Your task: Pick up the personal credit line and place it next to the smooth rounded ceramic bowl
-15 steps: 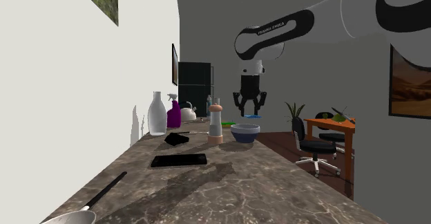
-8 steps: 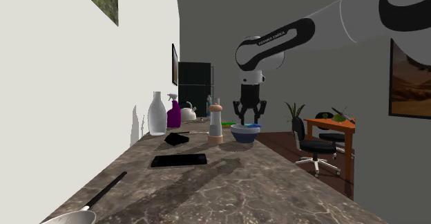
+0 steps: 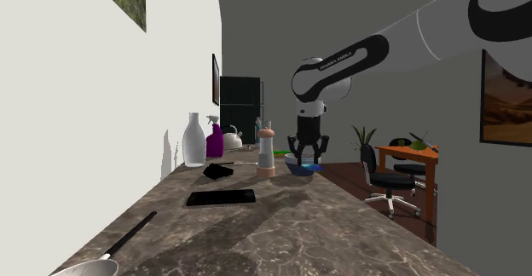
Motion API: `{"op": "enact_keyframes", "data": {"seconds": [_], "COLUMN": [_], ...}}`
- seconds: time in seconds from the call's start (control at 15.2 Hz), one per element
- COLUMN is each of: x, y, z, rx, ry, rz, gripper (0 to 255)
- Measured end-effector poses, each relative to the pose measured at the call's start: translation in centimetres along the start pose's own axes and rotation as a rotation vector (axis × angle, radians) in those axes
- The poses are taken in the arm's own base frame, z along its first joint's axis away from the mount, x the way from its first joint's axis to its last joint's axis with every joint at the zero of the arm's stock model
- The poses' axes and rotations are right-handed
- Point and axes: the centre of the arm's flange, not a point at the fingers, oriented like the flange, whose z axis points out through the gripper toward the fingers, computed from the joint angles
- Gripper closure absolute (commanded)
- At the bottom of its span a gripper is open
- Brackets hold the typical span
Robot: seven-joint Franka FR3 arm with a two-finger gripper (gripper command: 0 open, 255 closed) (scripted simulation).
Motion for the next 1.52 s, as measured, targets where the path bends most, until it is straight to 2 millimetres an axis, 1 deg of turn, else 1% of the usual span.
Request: {"op": "enact_keyframes", "data": {"seconds": [0.59, 0.99, 1.06, 1.45, 1.52], "x": [-0.7, -0.7, -0.7, -0.7, -0.7], "y": [-0.2, -0.2, -0.2, -0.2, -0.1], "z": [4.8, 5.1, 5.1, 5.1, 4.6], "rx": [0.000, 0.000, 0.000, 0.000, 0.000], "ry": [0.000, 0.000, 0.000, 0.000, 0.000], "rz": [0.000, 0.000, 0.000, 0.000, 0.000], "gripper": [255, 255, 0, 0, 0]}}
